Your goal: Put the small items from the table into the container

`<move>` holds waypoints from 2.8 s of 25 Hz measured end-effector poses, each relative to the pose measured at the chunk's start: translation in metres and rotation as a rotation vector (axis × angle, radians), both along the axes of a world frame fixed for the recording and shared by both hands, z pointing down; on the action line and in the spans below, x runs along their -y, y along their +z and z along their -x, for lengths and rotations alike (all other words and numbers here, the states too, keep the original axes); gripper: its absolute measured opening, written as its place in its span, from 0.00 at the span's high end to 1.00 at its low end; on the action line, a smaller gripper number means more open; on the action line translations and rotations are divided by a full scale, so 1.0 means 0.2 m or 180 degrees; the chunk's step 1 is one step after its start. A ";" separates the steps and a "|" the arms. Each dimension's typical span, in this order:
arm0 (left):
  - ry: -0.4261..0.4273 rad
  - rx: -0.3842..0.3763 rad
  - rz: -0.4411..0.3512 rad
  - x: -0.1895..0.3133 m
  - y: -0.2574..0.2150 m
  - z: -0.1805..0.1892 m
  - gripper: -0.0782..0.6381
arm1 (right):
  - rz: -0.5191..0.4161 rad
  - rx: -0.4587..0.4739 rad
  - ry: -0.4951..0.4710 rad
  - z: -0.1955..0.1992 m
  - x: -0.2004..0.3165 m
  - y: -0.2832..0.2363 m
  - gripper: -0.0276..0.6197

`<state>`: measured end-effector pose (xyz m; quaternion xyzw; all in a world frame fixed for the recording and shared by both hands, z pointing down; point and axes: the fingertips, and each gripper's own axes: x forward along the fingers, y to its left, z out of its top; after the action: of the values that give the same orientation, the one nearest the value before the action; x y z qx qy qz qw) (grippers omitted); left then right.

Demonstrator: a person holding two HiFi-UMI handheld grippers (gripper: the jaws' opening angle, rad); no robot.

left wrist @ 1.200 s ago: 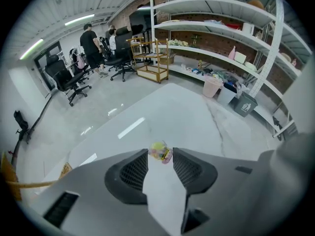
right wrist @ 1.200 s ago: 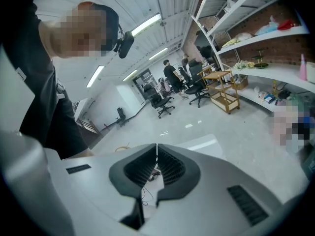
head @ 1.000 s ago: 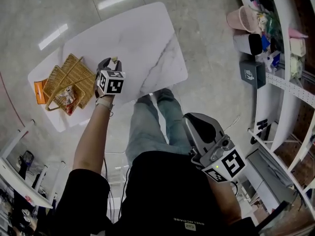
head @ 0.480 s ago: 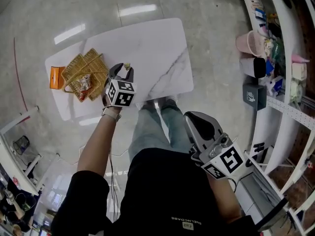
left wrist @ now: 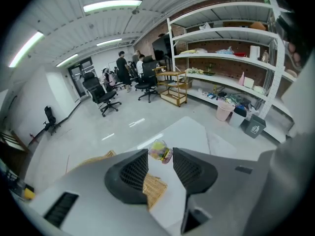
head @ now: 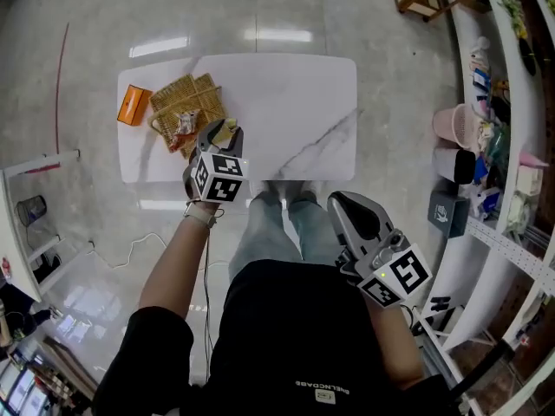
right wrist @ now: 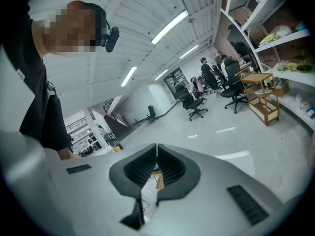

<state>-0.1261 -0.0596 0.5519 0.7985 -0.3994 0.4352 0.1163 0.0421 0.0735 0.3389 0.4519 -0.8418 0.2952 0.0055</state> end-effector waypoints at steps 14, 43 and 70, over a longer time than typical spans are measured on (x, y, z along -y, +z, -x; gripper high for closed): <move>-0.0874 0.0066 -0.0112 -0.09 -0.10 0.62 0.67 | -0.0131 0.0062 -0.0571 0.37 0.14 -0.04 0.94; -0.1268 -0.0085 0.0139 0.11 0.30 0.94 0.67 | 0.0120 -0.0199 -0.0621 0.61 0.23 0.15 0.94; -0.1100 -0.0119 0.0079 0.19 0.31 0.88 0.66 | 0.0078 -0.0313 -0.0452 0.57 0.21 0.13 0.94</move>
<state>-0.3031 -0.0976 0.6147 0.7244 -0.5231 0.3987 0.2066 -0.0713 0.0320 0.3640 0.4049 -0.8668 0.2817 0.0733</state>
